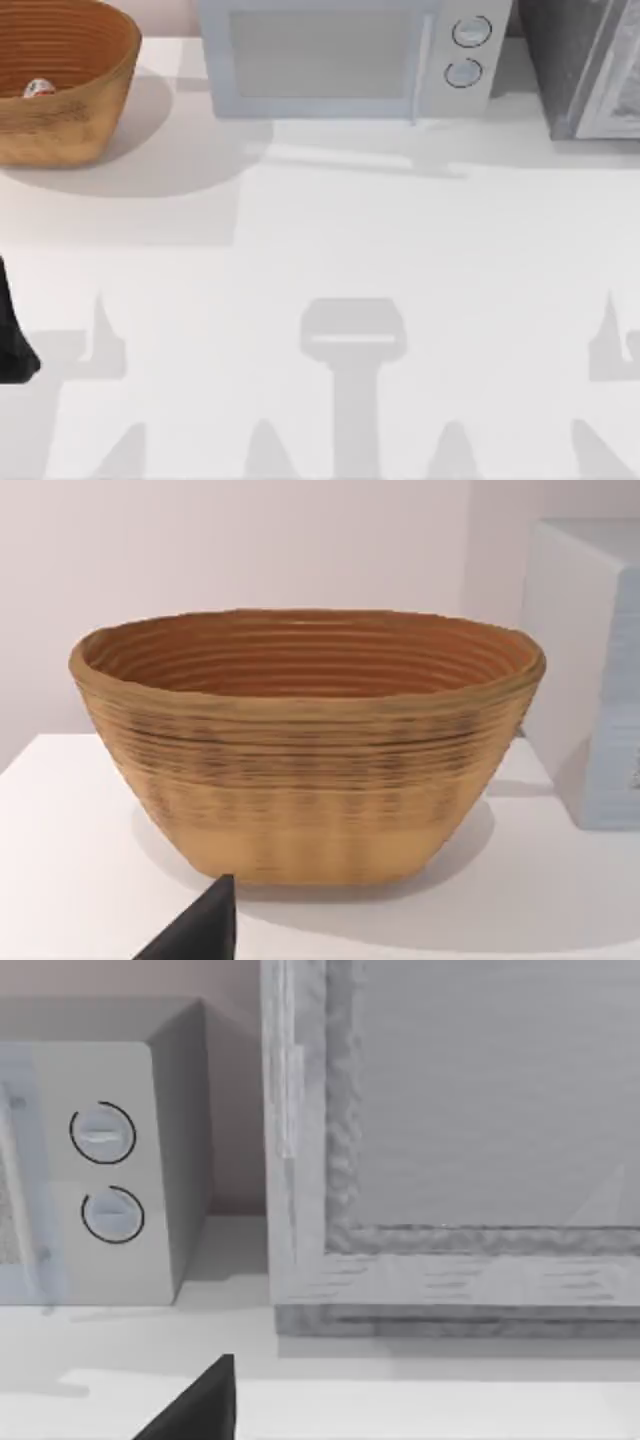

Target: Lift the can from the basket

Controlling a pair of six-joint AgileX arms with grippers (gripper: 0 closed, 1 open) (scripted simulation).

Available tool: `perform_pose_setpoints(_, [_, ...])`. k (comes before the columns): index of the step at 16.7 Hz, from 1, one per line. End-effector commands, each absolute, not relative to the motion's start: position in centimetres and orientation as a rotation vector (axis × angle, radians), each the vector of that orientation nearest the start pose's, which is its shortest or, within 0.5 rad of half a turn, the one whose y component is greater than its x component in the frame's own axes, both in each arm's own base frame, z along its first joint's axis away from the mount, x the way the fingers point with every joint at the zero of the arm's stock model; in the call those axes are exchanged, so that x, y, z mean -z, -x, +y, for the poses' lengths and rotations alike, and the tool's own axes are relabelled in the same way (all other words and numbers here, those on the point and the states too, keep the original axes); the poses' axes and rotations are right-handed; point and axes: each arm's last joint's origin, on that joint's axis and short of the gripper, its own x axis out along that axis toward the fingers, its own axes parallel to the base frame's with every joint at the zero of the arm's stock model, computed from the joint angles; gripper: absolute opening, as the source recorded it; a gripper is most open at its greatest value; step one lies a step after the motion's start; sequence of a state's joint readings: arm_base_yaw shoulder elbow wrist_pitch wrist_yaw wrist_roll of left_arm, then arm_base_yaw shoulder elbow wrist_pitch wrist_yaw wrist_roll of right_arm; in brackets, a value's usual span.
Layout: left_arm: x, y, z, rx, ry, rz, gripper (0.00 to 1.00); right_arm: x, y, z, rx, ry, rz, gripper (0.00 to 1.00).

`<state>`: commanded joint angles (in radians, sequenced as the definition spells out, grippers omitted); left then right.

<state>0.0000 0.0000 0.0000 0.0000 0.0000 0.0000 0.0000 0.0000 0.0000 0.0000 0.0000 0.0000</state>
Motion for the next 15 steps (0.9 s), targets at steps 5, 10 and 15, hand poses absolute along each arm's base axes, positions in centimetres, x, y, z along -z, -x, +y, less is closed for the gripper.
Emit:
perform_pose_setpoints(5, [-16.1, -10.7, 0.0, -0.015, 0.001, 0.061, 1.00, -16.0, -10.6, -0.1, 0.000, 0.000, 0.000, 1.00])
perform_pose_setpoints(10, [-19.3, -11.8, 0.3, -0.037, 0.000, 0.235, 1.00, -16.0, -10.6, -0.1, 0.000, 0.000, 0.000, 1.00])
perform_pose_setpoints(15, [-25.8, -15.5, 0.7, -0.026, -0.001, 0.403, 1.00, -16.0, -10.6, -0.1, 0.000, 0.000, 0.000, 1.00])
